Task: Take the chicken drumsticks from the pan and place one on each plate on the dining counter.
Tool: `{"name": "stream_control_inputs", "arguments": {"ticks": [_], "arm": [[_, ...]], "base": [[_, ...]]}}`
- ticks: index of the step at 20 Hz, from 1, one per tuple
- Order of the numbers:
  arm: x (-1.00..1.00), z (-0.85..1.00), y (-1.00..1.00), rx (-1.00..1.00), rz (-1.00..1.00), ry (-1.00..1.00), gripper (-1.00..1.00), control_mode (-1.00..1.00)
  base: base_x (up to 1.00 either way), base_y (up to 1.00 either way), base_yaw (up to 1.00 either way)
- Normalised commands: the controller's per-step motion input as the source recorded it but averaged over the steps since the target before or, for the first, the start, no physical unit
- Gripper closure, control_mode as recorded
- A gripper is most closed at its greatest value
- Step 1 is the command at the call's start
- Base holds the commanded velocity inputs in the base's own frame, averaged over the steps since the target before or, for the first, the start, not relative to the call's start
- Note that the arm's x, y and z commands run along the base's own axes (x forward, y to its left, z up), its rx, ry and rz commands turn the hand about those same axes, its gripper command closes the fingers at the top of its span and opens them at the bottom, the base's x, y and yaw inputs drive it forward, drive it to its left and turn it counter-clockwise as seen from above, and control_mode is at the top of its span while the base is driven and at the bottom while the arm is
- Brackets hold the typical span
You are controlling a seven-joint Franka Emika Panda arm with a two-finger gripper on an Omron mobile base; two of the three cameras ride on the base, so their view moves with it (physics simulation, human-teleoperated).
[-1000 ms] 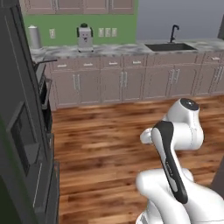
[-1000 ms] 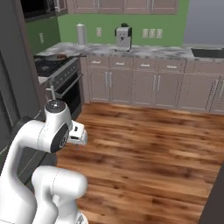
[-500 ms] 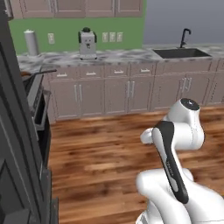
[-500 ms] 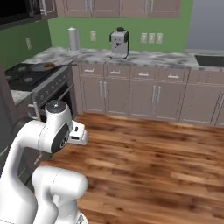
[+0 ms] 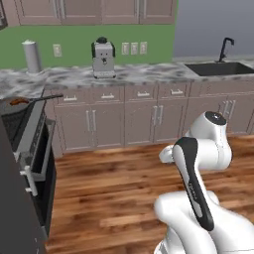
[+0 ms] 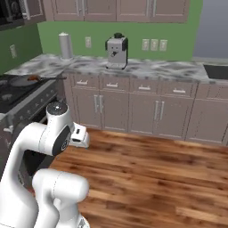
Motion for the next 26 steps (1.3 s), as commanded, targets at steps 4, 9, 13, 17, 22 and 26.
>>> {"name": "stream_control_inputs", "arguments": {"ticks": [4,9,13,17,22,26], "arm": [[0.0,0.0,0.0,0.0,0.0,0.0,-1.0,1.0],[0.0,0.0,0.0,0.0,0.0,0.0,-1.0,1.0],[0.0,0.0,0.0,0.0,0.0,0.0,-1.0,1.0],[0.0,0.0,0.0,0.0,0.0,0.0,-1.0,1.0],[0.0,0.0,0.0,0.0,0.0,0.0,-1.0,1.0],[0.0,0.0,0.0,0.0,0.0,0.0,-1.0,1.0]], "base": [[1.0,0.12,0.12],[1.0,0.08,0.15],[1.0,0.03,0.21],[1.0,0.0,0.34],[0.83,0.0,0.65],[0.7,0.0,0.76]]}}
